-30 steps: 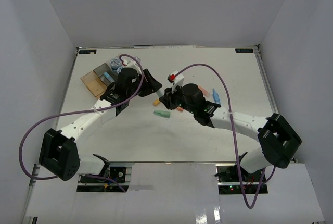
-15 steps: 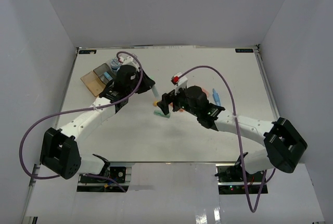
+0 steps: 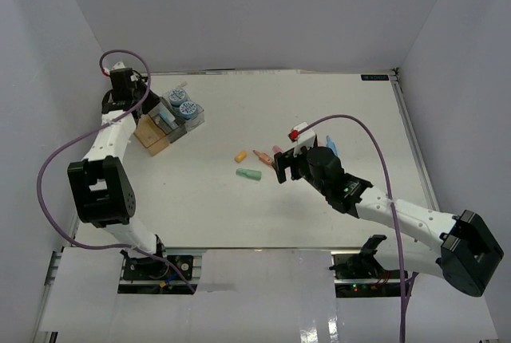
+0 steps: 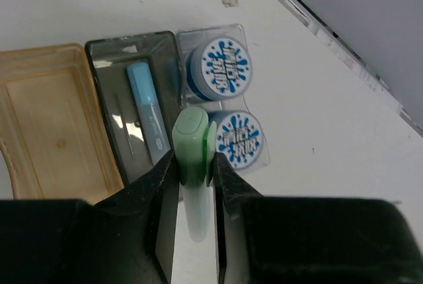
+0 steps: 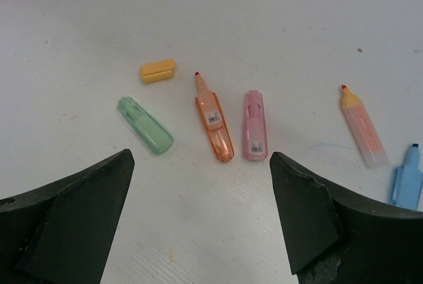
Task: Sort the stationery into containers
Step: Place the pen in the storage box, then pick up the pen from the center of the board.
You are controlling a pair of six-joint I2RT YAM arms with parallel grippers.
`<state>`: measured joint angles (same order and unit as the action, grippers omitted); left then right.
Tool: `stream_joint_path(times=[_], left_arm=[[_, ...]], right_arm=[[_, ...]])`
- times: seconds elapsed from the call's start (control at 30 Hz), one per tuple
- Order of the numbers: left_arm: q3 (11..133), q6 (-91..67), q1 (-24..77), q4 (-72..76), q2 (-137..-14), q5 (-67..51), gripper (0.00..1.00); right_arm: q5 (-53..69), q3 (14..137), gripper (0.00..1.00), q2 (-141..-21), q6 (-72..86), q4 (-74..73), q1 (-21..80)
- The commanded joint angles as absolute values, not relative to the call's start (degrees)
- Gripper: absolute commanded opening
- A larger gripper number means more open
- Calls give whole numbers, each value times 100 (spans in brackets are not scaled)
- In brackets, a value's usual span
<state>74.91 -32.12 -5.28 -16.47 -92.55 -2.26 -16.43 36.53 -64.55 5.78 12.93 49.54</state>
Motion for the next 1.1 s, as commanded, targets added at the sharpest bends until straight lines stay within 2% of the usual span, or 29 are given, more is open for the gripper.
stream_joint_path(times=[0.0, 0.17, 0.4, 0.57, 0.8, 0.83, 1.07], left_arm=[[8023, -3041, -747, -1898, -9728, -658, 18], [8779, -3024, -896, -2083, -10694, -738, 25], [8965, -3085, -1011, -2267, -11109, -826, 64], [8886, -3102, -1037, -2294, -10952, -1001, 77], [8194, -2936, -1028, -2355, -9635, -1792, 96], [8035, -2901, -1020, -2355, -9189, -1897, 98], [5768, -2602, -537, -1751, -7202, -1951, 98]], right_arm=[[-1881, 3446, 90, -6162, 404, 1266, 4931], [-2091, 3331, 90, -6056, 378, 1117, 4887], [-2110, 3427, 90, -6108, 307, 1046, 4667], [-1996, 3691, 93, -6476, 360, 897, 4378], [-1126, 4630, 100, -7557, 413, 414, 3095], [-1003, 4745, 93, -7854, 352, 361, 2798], [-292, 5703, 82, -9130, -254, 9, 2110]])
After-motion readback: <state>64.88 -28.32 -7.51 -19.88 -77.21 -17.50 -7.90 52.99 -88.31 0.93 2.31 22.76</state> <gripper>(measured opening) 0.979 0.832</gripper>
